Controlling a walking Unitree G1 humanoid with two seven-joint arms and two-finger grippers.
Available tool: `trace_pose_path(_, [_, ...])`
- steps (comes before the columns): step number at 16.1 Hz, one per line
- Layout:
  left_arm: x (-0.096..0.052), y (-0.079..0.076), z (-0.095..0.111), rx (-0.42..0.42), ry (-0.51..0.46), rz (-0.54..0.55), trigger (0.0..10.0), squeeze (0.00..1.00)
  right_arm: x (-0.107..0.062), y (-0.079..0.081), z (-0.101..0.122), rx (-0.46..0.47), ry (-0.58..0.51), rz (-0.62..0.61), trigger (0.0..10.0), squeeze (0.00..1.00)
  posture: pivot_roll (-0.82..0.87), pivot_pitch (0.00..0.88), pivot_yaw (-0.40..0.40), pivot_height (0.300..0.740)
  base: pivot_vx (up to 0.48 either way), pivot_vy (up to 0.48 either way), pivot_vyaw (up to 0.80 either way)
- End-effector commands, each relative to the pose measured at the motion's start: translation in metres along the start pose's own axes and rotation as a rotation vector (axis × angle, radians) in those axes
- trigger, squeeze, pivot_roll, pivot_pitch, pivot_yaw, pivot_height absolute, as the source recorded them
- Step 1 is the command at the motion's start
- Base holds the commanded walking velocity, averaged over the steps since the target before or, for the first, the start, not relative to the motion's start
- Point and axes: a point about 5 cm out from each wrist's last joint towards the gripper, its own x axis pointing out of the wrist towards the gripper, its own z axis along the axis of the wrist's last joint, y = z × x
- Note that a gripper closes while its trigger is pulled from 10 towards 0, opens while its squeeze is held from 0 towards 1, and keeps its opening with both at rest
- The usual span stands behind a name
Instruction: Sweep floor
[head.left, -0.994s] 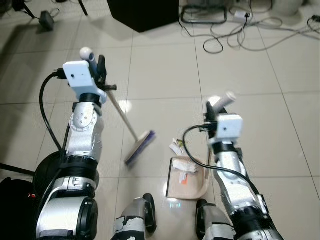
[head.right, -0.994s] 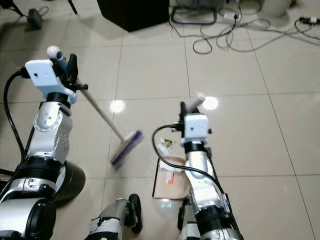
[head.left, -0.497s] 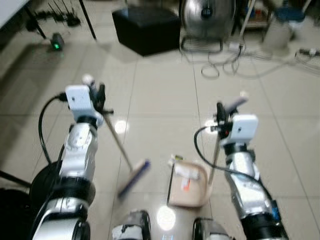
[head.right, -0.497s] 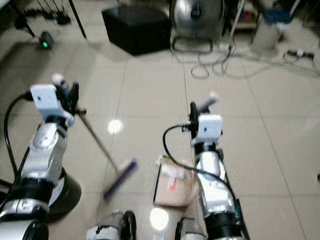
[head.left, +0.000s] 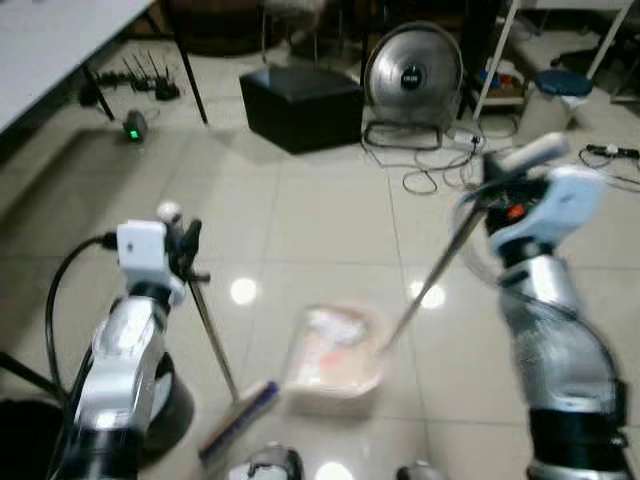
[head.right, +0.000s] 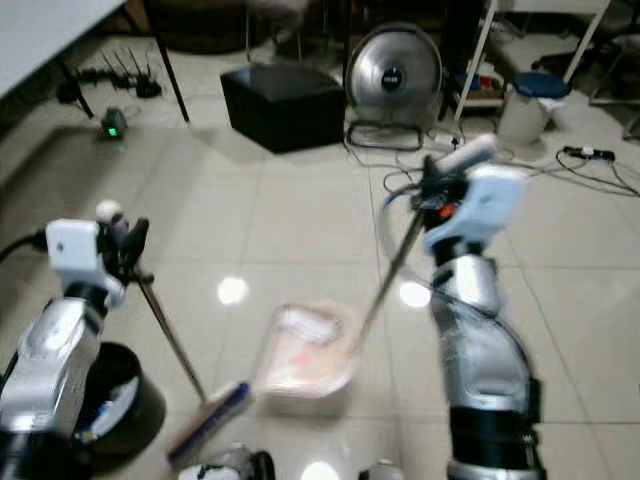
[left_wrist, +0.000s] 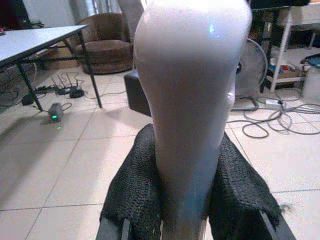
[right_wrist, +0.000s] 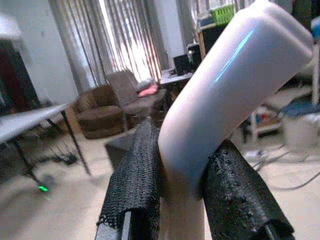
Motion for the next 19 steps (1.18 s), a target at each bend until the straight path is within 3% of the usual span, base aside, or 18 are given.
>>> trace_pose_path(1, [-0.004,-0.004,0.005,-0.012,-0.002,-0.016,10.0,0.0,0.007,0.005,0.03,0.112,-0.082,0.01,10.0,0.0,-0.03,0.0,0.11,0.74,0.0,0.0,0.0])
trace_pose_path(2, [-0.007,-0.005,0.004,-0.019,0.008,-0.019,10.0,0.0,0.009,0.005,0.039,0.175,-0.096,0.005,10.0,0.0,-0.03,0.0,0.11,0.74,0.0,0.0,0.0])
trace_pose_path(5, [-0.015,-0.01,0.003,-0.025,0.015,-0.03,10.0,0.0,0.016,0.01,0.062,0.096,-0.1,0.096,10.0,0.0,-0.02,0.0,0.088,0.74,0.0,0.0,0.0])
trace_pose_path(8, [-0.029,-0.007,-0.001,0.001,0.05,-0.009,10.0,0.0,0.023,0.015,0.084,0.031,-0.091,0.194,10.0,0.0,0.0,0.0,0.066,0.74,0.0,0.0,0.0])
trace_pose_path(12, [-0.045,-0.001,-0.004,0.024,0.073,0.015,10.0,0.0,0.028,0.01,0.098,0.069,-0.143,0.194,10.0,0.0,0.02,0.0,0.057,0.74,0.0,0.0,0.0])
trace_pose_path(17, [-0.048,0.006,-0.002,0.032,0.083,0.058,10.0,0.0,0.031,0.004,0.106,0.097,-0.175,0.175,10.0,0.0,0.03,0.0,0.051,0.74,0.0,0.0,0.0])
trace_pose_path(19, [-0.043,-0.004,0.0,0.048,0.068,0.027,10.0,0.0,0.034,0.006,0.107,0.082,-0.173,0.182,10.0,0.0,0.03,0.0,0.047,0.74,0.0,0.0,0.0])
